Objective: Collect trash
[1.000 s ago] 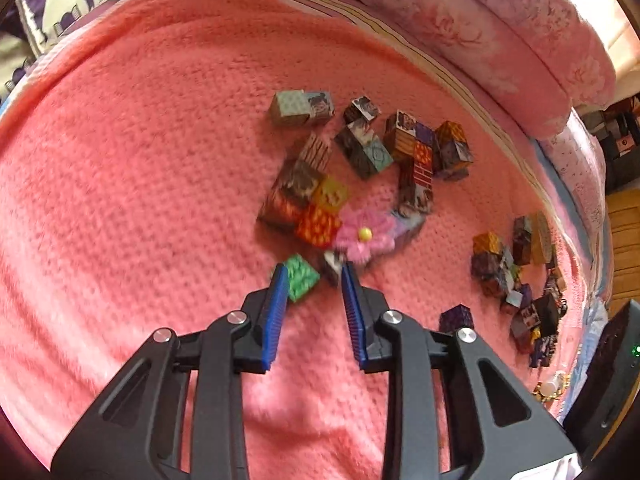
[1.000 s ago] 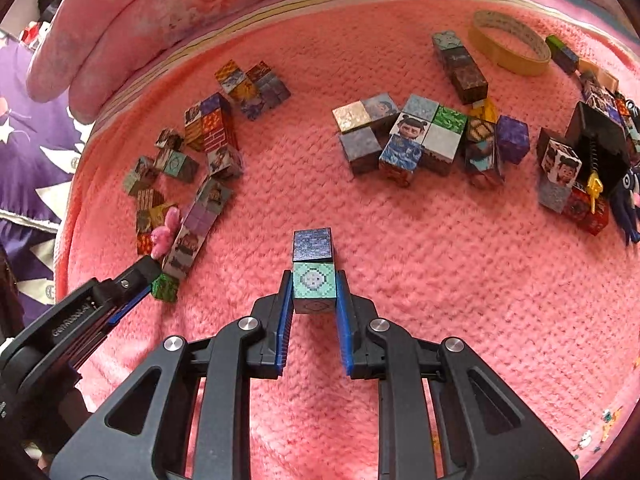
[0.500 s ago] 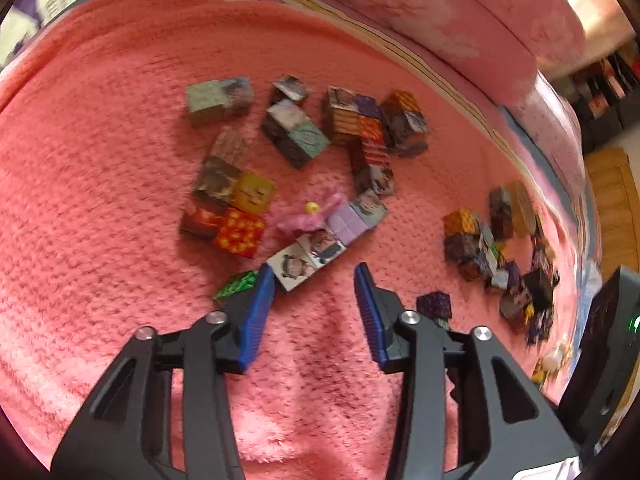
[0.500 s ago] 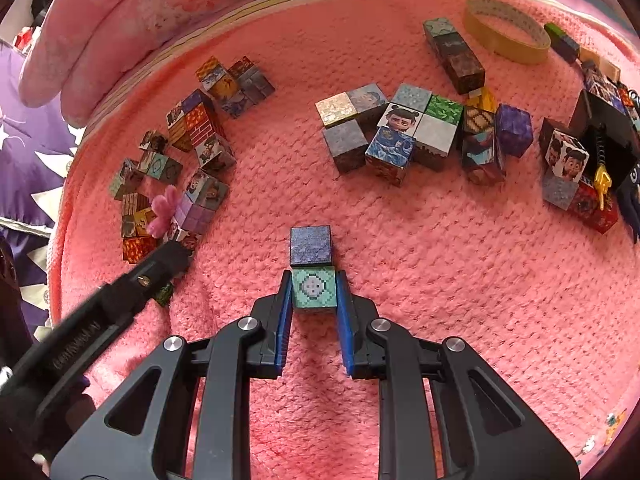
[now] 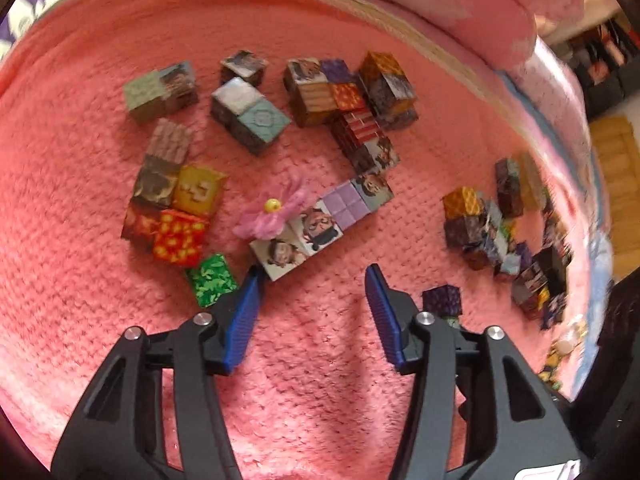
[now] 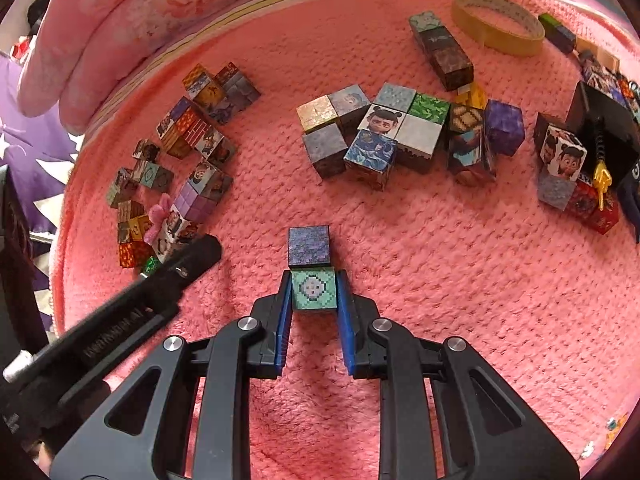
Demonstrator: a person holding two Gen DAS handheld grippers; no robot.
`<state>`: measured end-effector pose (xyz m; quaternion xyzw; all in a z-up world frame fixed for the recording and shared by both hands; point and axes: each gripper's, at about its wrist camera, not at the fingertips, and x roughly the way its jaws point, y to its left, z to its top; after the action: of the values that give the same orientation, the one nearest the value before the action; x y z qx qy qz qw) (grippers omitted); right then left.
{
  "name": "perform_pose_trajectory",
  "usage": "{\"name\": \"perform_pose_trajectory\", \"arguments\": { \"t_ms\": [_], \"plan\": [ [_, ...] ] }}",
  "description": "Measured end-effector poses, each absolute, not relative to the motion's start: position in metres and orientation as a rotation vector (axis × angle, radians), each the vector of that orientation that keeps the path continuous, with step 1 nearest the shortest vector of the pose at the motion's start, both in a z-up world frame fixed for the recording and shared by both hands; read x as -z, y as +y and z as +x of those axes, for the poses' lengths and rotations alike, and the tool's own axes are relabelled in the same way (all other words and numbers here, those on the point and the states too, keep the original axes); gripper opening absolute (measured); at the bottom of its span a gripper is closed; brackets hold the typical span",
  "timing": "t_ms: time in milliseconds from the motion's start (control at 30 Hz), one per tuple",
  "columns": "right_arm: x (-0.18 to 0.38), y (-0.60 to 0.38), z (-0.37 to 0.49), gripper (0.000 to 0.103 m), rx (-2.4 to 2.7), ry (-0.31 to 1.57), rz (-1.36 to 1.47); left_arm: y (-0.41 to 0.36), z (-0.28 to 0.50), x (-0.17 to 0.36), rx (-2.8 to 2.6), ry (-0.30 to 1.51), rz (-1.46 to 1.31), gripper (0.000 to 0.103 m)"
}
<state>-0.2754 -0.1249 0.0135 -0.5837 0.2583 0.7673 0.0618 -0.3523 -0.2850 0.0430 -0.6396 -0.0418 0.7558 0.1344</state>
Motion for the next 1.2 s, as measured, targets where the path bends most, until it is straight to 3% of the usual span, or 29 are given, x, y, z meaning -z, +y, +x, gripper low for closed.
{"name": "perform_pose_trajectory", "arguments": {
  "t_ms": [67, 200, 367, 500, 1200],
  "plan": [
    [-0.014, -0.121, -0.275, 0.020, -2.317, 0.810, -1.766, -0.286, -0.351, -0.043, -2.183, -0.152, -1.859, 0.048],
    [-0.018, -0.123, -0.272, 0.019, -2.332, 0.783, -1.761, -0.289, -0.343, -0.041, -2.150, -0.208, -1.888, 0.022],
    [-0.023, -0.123, -0.263, 0.018, -2.328, 0.763, -1.760, -0.283, -0.326, -0.042, -2.116, -0.209, -1.902, 0.011],
    [-0.029, -0.116, -0.256, 0.018, -2.314, 0.783, -1.743, -0.296, -0.323, -0.043, -2.129, -0.331, -1.921, 0.008],
    [-0.061, -0.103, -0.193, 0.019, -2.329, 0.804, -1.713, -0.286, -0.236, -0.092, -2.116, -0.324, -1.842, 0.003]
  ]
}}
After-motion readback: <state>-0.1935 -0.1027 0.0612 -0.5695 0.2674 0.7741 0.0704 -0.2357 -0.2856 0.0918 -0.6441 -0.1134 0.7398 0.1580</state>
